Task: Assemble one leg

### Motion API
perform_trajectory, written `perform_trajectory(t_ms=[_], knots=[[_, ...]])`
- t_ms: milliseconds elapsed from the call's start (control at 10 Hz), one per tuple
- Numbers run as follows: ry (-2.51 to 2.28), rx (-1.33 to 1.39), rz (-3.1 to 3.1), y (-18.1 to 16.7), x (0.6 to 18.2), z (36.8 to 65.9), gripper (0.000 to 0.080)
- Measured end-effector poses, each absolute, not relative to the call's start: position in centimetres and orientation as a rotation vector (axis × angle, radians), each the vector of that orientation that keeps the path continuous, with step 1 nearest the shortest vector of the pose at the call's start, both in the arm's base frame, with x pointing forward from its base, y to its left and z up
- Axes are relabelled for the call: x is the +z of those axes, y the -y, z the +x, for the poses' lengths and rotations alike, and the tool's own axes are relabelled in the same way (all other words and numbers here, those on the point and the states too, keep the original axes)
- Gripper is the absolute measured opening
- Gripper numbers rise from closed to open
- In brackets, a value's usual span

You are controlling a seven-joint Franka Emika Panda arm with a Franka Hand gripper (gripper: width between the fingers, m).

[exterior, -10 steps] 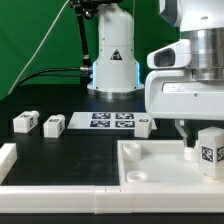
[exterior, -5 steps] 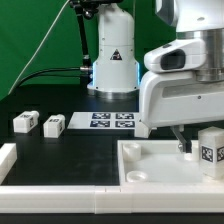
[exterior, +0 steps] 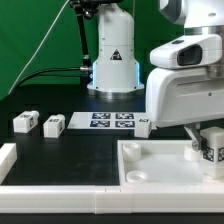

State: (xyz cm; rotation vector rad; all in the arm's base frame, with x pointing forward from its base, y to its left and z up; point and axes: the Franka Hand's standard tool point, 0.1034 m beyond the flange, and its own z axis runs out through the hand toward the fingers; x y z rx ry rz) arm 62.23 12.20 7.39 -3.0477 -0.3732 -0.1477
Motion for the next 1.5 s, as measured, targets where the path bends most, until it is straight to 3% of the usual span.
perform_trajectory(t_ms=[100,500,1100,1500], knots=[[0.373,-0.148,-3.048,-12.18,7.39,62.23,0.0292],[0.315,-0.147,-3.052,-12.18,7.39,62.24,0.0292],[-1.147,-0.084,-2.77,-11.84,7.25,62.43,0.0294],[-1.624,-0.011,-2.507,-12.23,7.18,62.23,0.0294]])
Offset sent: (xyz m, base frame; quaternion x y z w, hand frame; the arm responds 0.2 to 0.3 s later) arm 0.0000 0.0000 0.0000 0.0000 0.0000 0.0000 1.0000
